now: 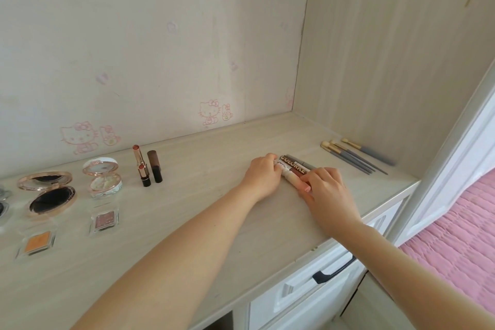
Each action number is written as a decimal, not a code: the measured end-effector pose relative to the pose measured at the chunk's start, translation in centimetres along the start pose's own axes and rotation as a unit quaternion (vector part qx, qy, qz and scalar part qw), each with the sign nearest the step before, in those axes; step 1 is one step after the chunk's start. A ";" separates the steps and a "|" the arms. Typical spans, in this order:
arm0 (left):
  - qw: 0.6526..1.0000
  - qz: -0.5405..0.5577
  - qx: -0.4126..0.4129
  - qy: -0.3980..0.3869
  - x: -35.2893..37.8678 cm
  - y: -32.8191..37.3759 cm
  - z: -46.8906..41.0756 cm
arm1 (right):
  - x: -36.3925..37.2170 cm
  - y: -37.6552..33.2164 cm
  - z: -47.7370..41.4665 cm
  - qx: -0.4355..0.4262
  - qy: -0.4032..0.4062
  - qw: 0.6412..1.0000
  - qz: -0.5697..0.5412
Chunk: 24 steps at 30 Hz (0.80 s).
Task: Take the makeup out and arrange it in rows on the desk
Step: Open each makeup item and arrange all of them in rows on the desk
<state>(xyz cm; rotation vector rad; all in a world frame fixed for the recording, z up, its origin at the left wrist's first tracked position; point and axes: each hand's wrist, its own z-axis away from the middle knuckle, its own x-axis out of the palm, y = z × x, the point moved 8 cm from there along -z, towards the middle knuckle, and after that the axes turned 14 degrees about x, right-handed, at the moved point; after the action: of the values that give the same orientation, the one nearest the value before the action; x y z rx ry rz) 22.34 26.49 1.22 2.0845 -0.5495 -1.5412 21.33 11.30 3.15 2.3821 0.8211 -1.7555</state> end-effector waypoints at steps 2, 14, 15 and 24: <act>0.999 0.030 -0.007 0.015 -0.4 0.0 0.3 | -0.7 -0.6 0.4 -0.016 0.019 1.000 -0.004; 0.891 0.411 -0.114 0.158 -4.8 -0.2 5.6 | -3.6 -4.0 2.5 -0.023 0.040 0.988 -0.150; 0.879 0.435 -0.116 0.159 -5.3 -0.1 6.2 | -3.7 -4.3 2.7 -0.020 0.034 0.986 -0.162; 0.832 0.497 -0.139 0.202 -9.5 -1.6 11.9 | -4.2 -8.9 5.5 -0.030 0.015 0.975 -0.218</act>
<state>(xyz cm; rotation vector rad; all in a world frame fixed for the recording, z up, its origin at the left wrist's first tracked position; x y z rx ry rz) 8.30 31.59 4.53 1.4090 -0.9601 -0.5085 11.69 15.35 7.30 2.3211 1.4710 -1.7953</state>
